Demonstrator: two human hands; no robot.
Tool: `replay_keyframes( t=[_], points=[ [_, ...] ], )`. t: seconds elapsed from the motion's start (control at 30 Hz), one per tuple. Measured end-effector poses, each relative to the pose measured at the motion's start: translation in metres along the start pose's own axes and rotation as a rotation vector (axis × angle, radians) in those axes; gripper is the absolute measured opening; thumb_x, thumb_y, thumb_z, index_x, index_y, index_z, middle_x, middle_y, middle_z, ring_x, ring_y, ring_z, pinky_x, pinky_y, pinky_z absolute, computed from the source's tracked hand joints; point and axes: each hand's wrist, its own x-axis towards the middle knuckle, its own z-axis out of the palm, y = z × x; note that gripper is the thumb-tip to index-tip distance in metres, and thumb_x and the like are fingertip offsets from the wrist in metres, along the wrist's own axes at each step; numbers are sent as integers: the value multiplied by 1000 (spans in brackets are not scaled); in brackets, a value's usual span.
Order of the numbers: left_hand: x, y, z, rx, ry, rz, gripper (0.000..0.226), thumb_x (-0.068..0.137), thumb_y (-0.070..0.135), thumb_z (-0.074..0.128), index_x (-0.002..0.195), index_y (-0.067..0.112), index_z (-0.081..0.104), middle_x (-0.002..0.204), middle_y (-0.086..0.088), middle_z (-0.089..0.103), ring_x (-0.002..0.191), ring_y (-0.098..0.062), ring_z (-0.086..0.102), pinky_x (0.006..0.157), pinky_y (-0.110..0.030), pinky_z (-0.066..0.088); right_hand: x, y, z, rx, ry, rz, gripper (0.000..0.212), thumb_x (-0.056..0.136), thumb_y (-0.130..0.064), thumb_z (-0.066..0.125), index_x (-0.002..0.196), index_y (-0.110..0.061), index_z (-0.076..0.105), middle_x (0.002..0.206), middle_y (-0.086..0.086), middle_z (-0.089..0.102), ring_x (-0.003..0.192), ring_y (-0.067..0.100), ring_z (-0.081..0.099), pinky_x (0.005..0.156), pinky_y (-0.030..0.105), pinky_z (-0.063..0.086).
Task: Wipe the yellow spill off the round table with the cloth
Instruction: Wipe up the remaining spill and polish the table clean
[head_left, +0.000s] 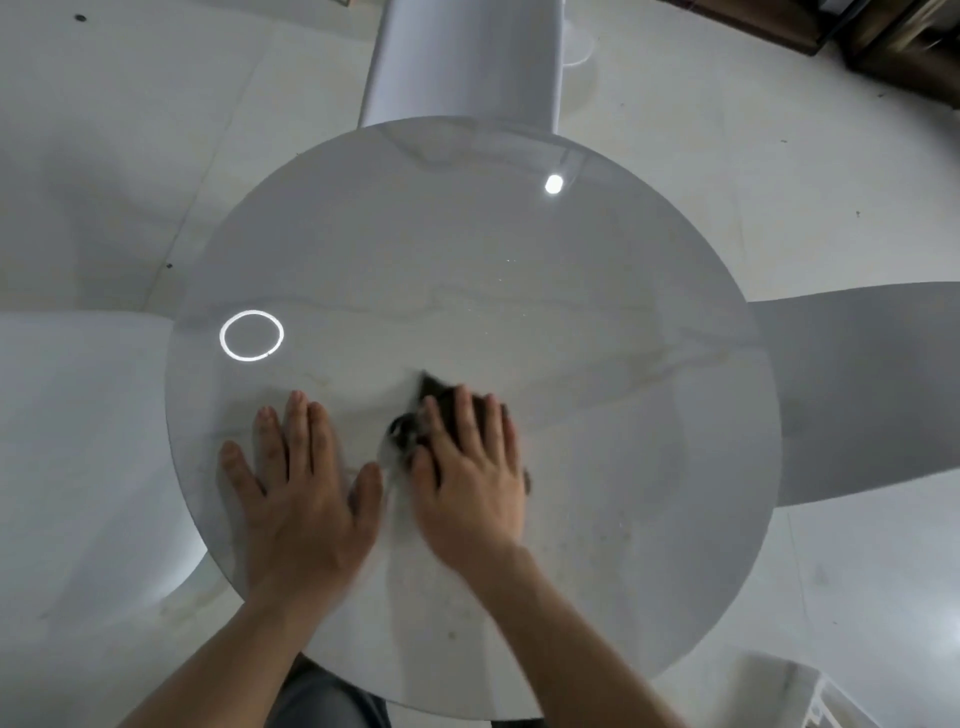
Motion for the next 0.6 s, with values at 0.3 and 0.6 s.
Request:
replay_keyframes(
  t=[0.3, 0.6],
  points=[
    [-2, 5, -6, -45, 15, -22, 78, 95, 45, 30, 157, -3, 29, 169, -21, 25, 156, -46, 19, 122, -68, 9, -99, 26, 13, -6, 34, -34, 49, 102, -45, 36, 150, -36, 41, 163, -2, 27, 152, 26, 16, 120, 45, 12],
    [-4, 5, -7, -15, 23, -16, 77, 96, 45, 30, 156, -3, 29, 168, -22, 27, 154, -47, 22, 121, -69, 12, -41, 226, -62, -19, 101, 608, 53, 105, -37, 29, 157, -33, 22, 168, 2, 13, 153, 27, 8, 122, 42, 6]
  ],
)
